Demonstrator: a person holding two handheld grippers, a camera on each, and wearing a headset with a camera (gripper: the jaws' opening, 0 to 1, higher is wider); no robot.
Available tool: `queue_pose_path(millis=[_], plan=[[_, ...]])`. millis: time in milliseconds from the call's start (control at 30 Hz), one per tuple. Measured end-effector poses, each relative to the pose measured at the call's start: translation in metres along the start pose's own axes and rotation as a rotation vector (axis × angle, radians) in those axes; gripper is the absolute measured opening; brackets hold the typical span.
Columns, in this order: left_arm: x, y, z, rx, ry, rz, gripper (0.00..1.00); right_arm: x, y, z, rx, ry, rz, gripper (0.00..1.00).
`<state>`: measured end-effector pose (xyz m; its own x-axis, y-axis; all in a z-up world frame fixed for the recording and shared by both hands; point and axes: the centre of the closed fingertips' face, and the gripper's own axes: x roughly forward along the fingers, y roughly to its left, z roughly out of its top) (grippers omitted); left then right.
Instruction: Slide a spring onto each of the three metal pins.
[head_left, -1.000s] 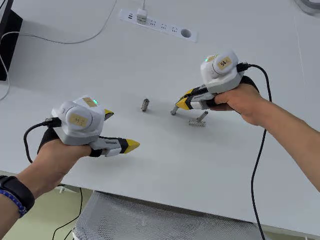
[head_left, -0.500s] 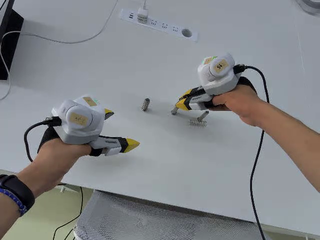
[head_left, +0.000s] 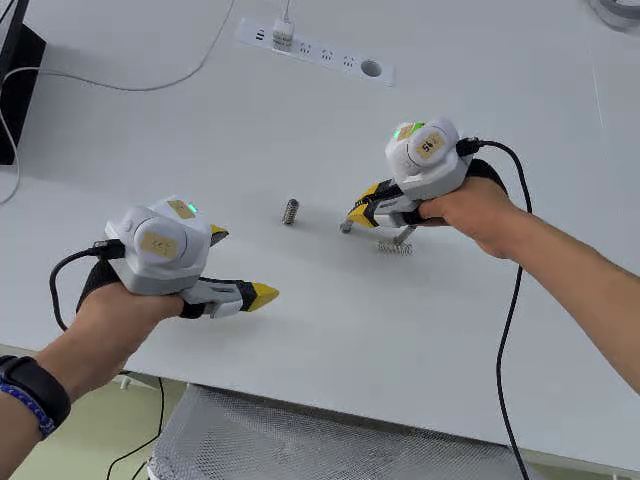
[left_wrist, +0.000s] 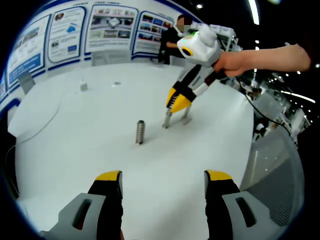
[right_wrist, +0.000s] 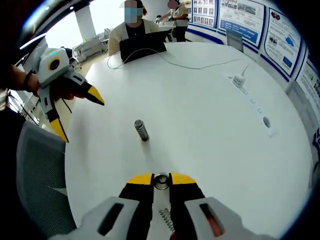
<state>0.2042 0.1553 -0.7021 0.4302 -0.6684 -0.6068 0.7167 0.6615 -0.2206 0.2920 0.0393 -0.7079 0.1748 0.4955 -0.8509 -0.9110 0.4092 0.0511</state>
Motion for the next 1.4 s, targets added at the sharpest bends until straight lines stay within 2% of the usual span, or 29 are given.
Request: queue_pose_path(millis=[400,867,1400], plan=[[-0.001,0.001,0.000,-0.002,-0.002,0.006,0.66,0.013,-0.002,-0.006,-0.004,0.015,-0.002,0.13],[-0.002,0.003,-0.003,-0.006,0.002,0.012,0.66,0.028,-0.001,-0.015,0.046,0.022,-0.012,0.13],[-0.002,0.002,-0.005,-0.012,0.007,0.014,0.65,0.034,0.001,-0.018,0.058,0.022,-0.018,0.14]])
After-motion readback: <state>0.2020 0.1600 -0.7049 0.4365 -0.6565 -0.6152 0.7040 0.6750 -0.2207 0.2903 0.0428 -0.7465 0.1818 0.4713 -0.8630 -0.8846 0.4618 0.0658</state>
